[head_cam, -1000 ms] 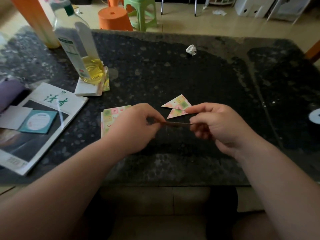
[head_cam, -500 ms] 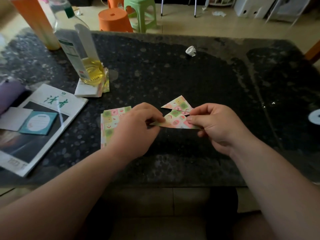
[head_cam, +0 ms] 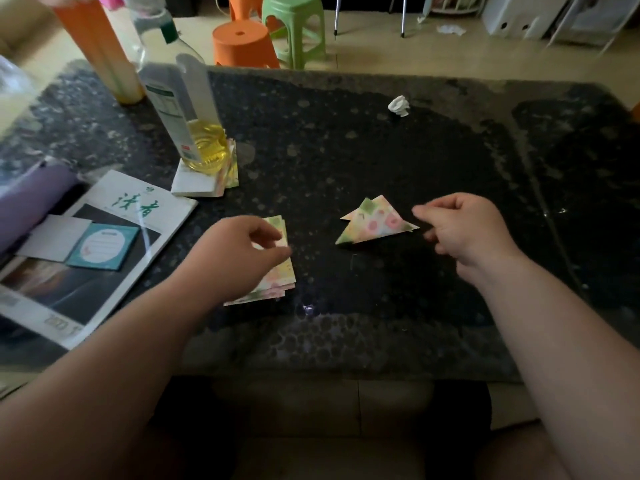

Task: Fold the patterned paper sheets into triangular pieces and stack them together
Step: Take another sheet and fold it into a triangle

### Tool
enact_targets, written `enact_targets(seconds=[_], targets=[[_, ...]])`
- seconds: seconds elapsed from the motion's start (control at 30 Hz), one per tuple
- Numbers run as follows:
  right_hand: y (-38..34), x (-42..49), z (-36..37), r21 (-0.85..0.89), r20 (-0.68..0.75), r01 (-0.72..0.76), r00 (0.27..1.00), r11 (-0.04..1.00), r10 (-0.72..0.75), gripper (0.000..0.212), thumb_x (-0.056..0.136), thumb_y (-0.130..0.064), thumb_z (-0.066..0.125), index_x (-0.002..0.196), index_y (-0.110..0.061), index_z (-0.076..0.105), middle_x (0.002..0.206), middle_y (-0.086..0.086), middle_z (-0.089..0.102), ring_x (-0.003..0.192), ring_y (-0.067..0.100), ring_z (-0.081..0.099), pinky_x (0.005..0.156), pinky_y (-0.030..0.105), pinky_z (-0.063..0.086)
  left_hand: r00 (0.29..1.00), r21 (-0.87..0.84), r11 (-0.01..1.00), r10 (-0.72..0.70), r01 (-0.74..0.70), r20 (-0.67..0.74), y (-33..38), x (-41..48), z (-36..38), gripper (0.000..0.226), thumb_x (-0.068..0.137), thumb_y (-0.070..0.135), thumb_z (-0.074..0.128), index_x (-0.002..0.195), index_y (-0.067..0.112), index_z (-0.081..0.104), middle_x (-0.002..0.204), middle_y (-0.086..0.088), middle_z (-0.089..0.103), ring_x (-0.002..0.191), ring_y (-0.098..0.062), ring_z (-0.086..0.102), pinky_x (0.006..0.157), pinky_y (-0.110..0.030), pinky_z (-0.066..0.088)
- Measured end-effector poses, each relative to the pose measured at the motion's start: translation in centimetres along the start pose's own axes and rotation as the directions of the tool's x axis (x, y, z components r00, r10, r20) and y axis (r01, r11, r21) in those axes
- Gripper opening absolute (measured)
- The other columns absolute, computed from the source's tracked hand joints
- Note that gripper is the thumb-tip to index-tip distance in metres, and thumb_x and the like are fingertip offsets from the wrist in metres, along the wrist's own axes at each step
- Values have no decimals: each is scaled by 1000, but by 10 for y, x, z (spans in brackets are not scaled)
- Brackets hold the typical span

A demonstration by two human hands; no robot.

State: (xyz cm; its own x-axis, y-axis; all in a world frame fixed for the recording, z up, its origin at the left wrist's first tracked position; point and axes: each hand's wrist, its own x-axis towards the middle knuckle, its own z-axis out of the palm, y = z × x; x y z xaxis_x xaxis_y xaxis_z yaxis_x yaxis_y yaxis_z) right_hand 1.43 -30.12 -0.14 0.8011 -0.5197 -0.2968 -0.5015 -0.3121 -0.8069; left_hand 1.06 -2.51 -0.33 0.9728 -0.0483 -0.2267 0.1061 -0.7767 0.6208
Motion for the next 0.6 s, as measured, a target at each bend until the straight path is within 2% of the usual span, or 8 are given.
enact_targets(seconds=[0.1,0.23,0.3,0.33,0.4,0.47,0.53,0.6], targets=[[-1,2,6,-166,-16,-20,1000,986,18,11,88,-28,79,86,-22,70,91,0,68,85,17,62,75,39,54,993,174,979,-113,105,38,-20,4,-8,32,87,38,79,115,24,73,109,8,70,82,-8,59,71,-24,42],[-11,-30,37,-285,310,151,949,947,-58,11,89,-27,78,82,-21,73,86,-6,67,81,10,61,63,26,45,985,264,953,-165,145,55,-35,2,-6,41,85,35,79,124,25,69,132,2,62,107,-16,59,88,-29,44],[-18,-47,61,-256,427,186,902,949,-61,7,90,-24,78,85,-22,73,88,-3,71,85,13,67,70,29,56,987,309,943,-147,123,57,-39,-2,-2,46,84,34,80,127,27,67,135,1,53,117,-21,57,98,-33,47],[-20,-53,74,-207,478,144,878,968,-29,5,91,-21,77,92,-22,72,92,0,72,87,15,70,74,31,61,989,318,941,-138,114,55,-40,-4,0,47,84,34,81,128,28,66,136,0,50,120,-22,55,102,-36,47],[-23,-60,99,-105,564,-7,823,994,65,20,92,-14,75,111,-18,70,101,5,73,93,17,72,82,35,64,990,312,944,-131,110,46,-41,-7,2,49,84,34,81,130,29,65,136,1,47,125,-22,52,107,-38,45],[-25,-63,118,-61,572,-72,815,996,94,31,90,-10,74,120,-16,69,109,6,72,100,22,71,89,43,62,991,300,948,-129,111,42,-44,-7,2,50,84,34,81,131,29,64,137,1,46,126,-22,50,109,-38,44],[-29,-66,128,-66,556,-79,825,995,102,25,88,-5,69,105,-22,76,112,12,72,104,30,70,90,52,61,990,283,952,-133,115,48,-46,-7,2,54,82,37,83,132,28,63,138,2,46,128,-21,49,111,-39,43],[-32,-67,129,-49,541,-122,831,991,129,35,92,1,62,71,-22,78,104,17,72,101,33,71,90,56,60,991,286,953,-118,97,56,-48,-8,3,61,79,45,84,134,28,62,139,2,44,130,-21,46,113,-39,41]])
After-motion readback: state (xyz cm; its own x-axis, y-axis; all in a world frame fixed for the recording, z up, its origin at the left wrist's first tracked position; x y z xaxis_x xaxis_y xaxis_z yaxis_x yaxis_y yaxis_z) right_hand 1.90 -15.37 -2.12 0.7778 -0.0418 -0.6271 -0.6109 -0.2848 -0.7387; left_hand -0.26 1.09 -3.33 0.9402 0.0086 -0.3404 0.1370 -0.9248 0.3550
